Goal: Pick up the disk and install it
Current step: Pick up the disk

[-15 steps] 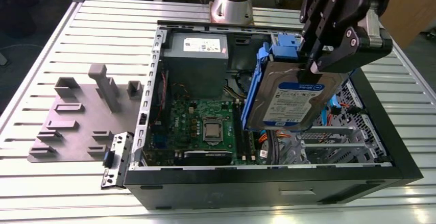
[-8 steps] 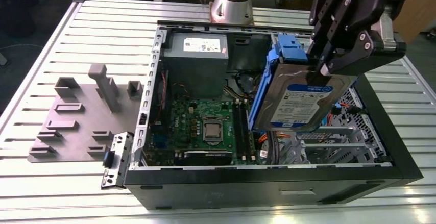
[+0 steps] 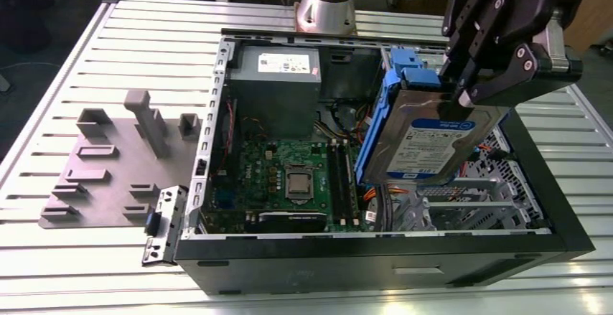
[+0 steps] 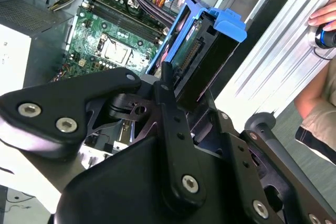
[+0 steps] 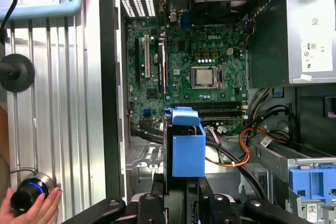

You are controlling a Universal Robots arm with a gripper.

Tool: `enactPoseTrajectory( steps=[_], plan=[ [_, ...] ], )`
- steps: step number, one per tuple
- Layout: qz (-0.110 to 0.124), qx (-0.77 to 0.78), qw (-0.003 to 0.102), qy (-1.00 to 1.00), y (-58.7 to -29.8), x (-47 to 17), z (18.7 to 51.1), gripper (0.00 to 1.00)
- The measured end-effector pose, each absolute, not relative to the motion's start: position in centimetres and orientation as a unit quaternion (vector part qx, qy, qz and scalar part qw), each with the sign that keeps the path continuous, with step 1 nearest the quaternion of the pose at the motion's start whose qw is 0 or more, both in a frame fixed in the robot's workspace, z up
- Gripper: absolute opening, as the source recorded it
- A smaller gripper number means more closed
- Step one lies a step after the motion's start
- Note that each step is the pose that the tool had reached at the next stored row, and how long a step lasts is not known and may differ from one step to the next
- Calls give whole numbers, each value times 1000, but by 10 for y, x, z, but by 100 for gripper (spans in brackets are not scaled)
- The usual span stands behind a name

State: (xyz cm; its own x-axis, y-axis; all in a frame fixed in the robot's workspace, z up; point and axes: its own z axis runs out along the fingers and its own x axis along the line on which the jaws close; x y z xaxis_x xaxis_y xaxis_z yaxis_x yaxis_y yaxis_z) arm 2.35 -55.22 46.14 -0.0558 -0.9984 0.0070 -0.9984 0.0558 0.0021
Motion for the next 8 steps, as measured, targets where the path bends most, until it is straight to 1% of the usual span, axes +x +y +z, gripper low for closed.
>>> enactPoseTrajectory(
  steps=[8],
  plan=[
    [2, 687, 3, -727, -552, 24, 465, 35]
  ],
)
